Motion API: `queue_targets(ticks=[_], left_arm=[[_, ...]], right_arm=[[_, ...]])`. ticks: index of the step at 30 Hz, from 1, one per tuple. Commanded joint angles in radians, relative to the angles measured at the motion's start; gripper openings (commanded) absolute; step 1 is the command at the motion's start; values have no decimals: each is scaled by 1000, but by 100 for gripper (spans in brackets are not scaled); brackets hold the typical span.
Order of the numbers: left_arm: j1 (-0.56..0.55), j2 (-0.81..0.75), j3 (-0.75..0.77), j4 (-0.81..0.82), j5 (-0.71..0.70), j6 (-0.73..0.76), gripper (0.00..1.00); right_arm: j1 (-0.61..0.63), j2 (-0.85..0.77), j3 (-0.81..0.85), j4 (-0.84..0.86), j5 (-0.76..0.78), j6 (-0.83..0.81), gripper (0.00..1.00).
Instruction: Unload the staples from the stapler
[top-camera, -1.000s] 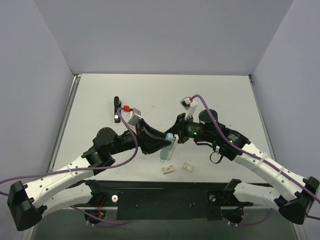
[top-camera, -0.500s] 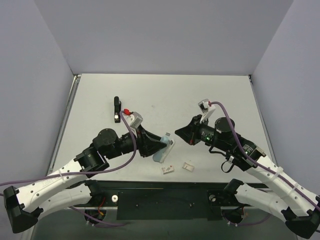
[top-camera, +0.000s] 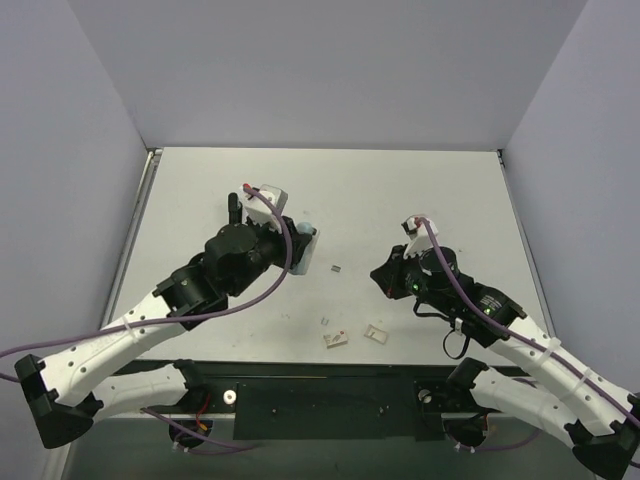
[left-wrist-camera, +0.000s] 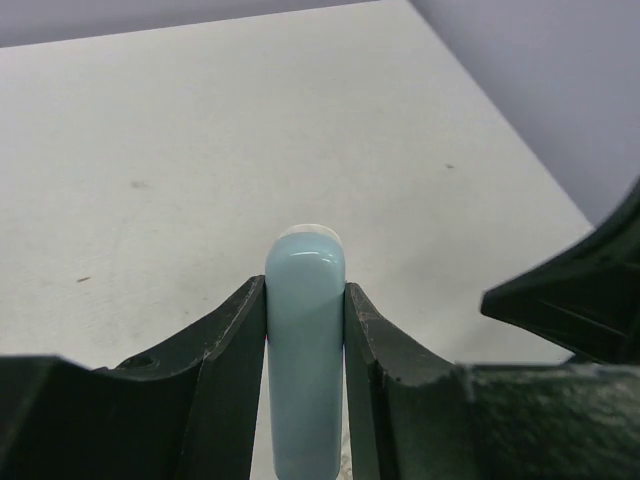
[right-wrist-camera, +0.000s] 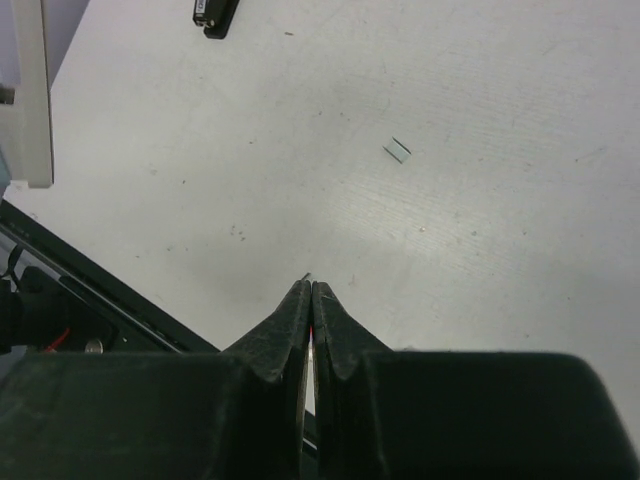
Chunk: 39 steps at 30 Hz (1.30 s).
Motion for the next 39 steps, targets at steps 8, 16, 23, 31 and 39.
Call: queue_targets(ticks=[8,16,23,31,39], left_arm=[[207,265,168,-63,-146,81,0],[384,504,243,-46,-80,89,0],[532,714,339,-44,41,60,0],[594,980,450,-34,108,5,0],[595,1216,406,-38,115,-98,0]], right_arm=[[-4,61,-46,47,26,30,0],[-3,106,-65,84,-28,48,0],[-4,127,-73,101,-34,37,0],[-6,170,-75,121,-32,10,0],[-10,198,-87,132,-40,7,0]])
